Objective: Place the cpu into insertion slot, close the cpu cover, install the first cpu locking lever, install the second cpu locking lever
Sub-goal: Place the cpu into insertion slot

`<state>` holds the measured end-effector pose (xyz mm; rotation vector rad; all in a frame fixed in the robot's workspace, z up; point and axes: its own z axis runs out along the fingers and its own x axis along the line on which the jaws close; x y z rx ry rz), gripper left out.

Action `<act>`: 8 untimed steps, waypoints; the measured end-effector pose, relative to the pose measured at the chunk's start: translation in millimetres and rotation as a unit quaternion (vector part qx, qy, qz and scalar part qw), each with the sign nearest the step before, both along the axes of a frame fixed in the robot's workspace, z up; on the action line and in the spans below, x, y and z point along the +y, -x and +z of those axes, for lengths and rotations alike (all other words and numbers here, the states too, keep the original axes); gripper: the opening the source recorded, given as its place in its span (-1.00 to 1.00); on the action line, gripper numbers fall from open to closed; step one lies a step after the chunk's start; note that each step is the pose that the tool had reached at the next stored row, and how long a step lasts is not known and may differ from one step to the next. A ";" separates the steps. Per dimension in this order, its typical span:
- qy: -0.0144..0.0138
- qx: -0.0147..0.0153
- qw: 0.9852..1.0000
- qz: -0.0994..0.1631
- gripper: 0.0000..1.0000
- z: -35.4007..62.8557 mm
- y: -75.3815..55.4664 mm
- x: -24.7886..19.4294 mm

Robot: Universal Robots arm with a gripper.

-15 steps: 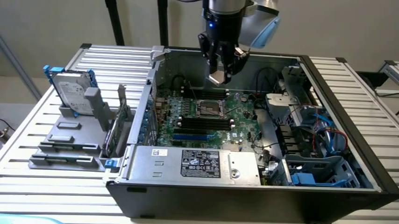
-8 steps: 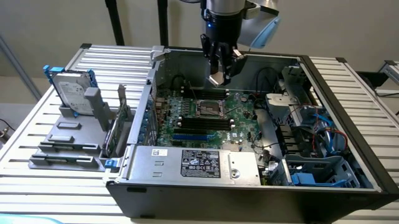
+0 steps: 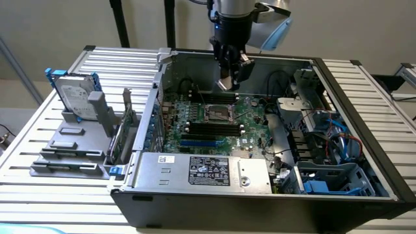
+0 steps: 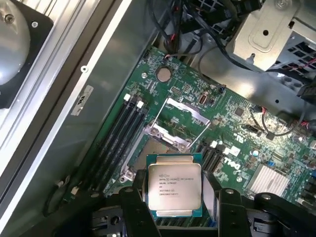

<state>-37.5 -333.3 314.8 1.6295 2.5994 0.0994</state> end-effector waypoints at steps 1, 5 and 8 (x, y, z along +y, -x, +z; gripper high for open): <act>0.000 0.000 1.000 -0.008 0.09 -0.4 0.0 0.0; 0.000 0.000 0.999 -0.041 0.09 -1.8 0.0 0.0; 0.000 0.000 0.998 -0.066 0.09 -2.9 0.0 0.0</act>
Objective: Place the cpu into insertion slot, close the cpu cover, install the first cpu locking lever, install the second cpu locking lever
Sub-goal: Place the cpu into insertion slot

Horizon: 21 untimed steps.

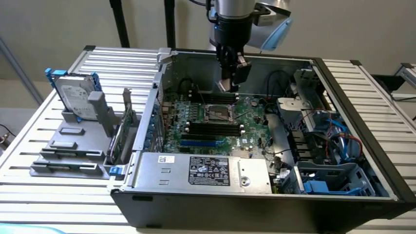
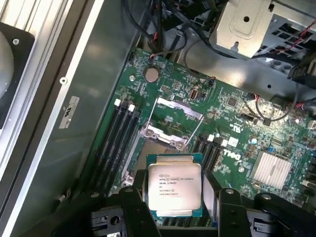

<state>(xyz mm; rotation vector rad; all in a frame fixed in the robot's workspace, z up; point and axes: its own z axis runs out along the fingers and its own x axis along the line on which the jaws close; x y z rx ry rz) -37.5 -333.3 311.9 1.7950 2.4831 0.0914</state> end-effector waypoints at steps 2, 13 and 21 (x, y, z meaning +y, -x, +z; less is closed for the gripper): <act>0.000 0.000 1.000 -0.017 0.09 -0.8 0.0 0.0; 0.000 0.006 0.994 -0.108 0.09 -5.3 0.0 0.0; 0.002 0.026 0.987 -0.156 0.09 -8.3 0.0 0.3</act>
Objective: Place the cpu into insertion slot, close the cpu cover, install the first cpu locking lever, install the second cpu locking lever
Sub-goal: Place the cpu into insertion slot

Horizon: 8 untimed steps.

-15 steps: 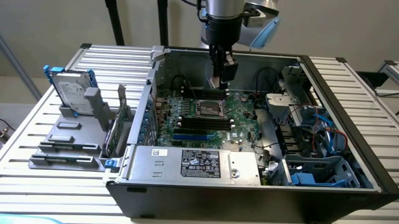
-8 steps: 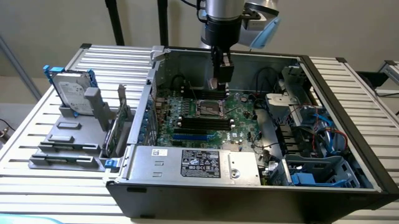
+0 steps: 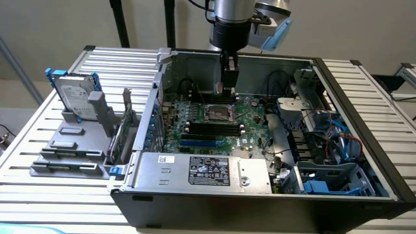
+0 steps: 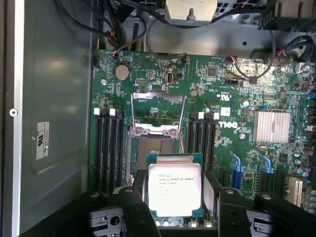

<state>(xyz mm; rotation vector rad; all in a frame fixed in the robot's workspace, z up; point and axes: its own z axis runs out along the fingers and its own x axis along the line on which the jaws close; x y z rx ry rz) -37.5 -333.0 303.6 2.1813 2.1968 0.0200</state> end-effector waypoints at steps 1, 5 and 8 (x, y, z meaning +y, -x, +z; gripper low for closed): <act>0.000 0.001 1.000 -0.004 0.09 -0.9 0.0 0.4; 0.000 0.005 1.000 -0.009 0.09 -5.0 -0.8 3.6; 0.000 0.007 1.000 -0.009 0.09 -8.3 -2.9 4.8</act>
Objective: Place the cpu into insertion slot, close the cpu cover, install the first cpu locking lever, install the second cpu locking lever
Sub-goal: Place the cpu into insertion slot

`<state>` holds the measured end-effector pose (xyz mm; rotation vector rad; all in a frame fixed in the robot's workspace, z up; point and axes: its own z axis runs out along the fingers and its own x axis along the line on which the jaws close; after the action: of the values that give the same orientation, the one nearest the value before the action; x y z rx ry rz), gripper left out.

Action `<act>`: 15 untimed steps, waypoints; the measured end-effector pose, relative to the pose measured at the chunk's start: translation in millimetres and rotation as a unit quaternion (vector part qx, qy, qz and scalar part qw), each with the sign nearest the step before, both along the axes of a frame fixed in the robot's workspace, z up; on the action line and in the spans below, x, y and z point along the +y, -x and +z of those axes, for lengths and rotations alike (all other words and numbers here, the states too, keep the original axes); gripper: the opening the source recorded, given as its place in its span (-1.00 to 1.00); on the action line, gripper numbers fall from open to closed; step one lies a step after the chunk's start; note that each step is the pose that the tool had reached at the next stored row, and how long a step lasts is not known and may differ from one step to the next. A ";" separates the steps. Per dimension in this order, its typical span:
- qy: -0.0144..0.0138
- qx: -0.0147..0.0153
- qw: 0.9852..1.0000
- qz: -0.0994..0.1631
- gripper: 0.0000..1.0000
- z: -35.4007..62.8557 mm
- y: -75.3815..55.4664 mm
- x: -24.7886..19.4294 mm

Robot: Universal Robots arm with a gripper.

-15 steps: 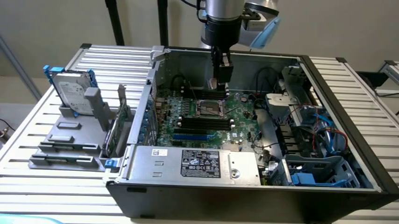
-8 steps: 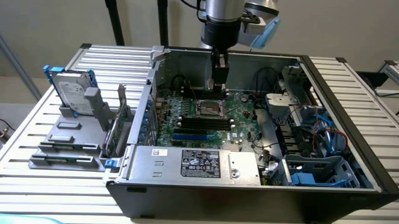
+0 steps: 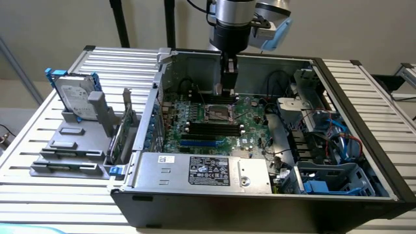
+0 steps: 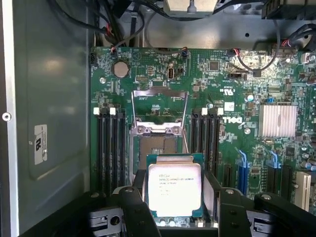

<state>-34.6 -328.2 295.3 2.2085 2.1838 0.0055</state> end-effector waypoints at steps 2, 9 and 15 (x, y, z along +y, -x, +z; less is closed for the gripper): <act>0.000 0.001 1.000 0.000 0.09 -2.5 -2.2 0.1; 0.000 0.003 1.000 0.000 0.09 -13.9 -5.5 0.1; -0.001 0.003 1.000 0.000 0.09 -24.9 -5.5 0.1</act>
<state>-29.1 -328.1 270.4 2.2116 2.1878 -0.0001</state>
